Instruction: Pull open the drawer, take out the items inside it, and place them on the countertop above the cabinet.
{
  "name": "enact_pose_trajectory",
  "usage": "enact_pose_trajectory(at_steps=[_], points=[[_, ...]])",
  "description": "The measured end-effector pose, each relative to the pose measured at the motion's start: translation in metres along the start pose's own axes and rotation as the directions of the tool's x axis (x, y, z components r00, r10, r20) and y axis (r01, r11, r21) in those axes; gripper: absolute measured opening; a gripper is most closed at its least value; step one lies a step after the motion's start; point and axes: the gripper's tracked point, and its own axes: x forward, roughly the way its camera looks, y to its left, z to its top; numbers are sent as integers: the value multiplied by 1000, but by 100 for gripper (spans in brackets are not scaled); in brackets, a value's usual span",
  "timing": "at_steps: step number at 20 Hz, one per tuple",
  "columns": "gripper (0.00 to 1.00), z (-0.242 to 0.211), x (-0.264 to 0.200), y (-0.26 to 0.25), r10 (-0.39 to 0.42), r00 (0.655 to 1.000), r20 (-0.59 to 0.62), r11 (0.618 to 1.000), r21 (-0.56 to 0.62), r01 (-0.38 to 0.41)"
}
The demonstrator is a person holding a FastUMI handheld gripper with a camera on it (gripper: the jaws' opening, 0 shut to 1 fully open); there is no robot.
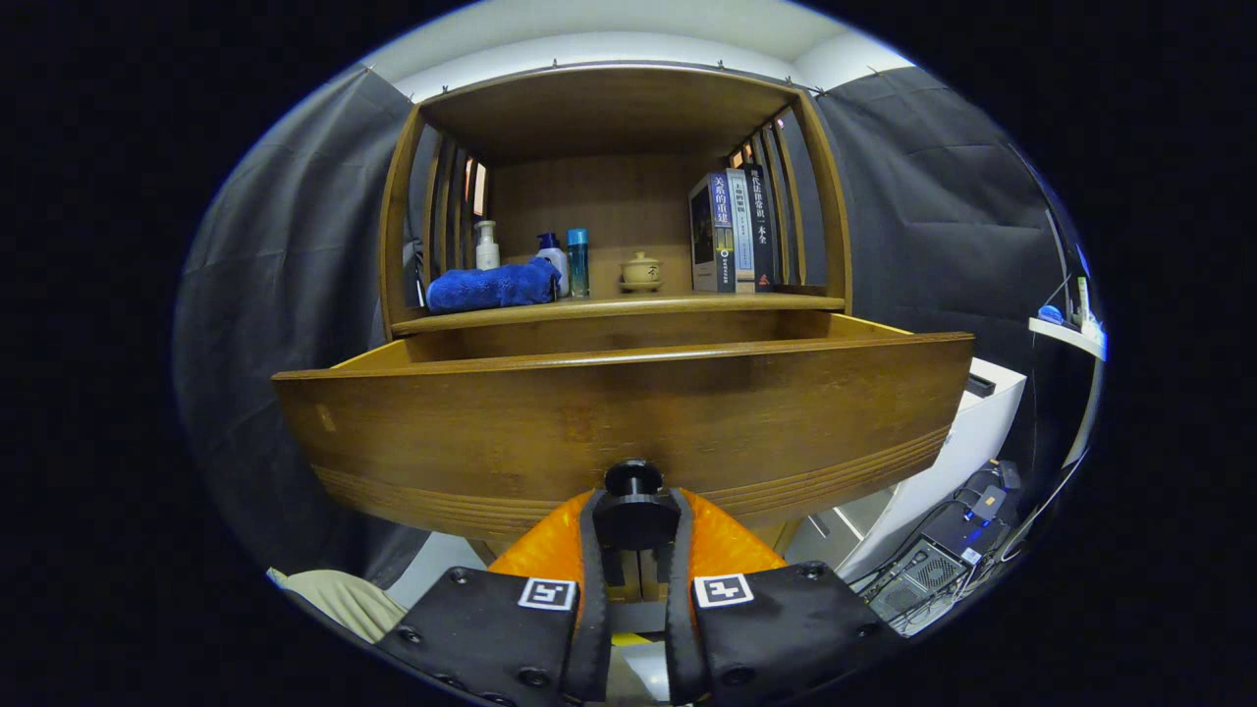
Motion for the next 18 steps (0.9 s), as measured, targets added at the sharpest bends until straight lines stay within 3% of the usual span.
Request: enact_pose_trajectory(at_steps=[11, 18], points=[[30, -12, -30, 3, 16, 1000, -18, 1000, 15, -16], [51, 2, -29, 0, -13, 999, -30, 997, 70, 15]])
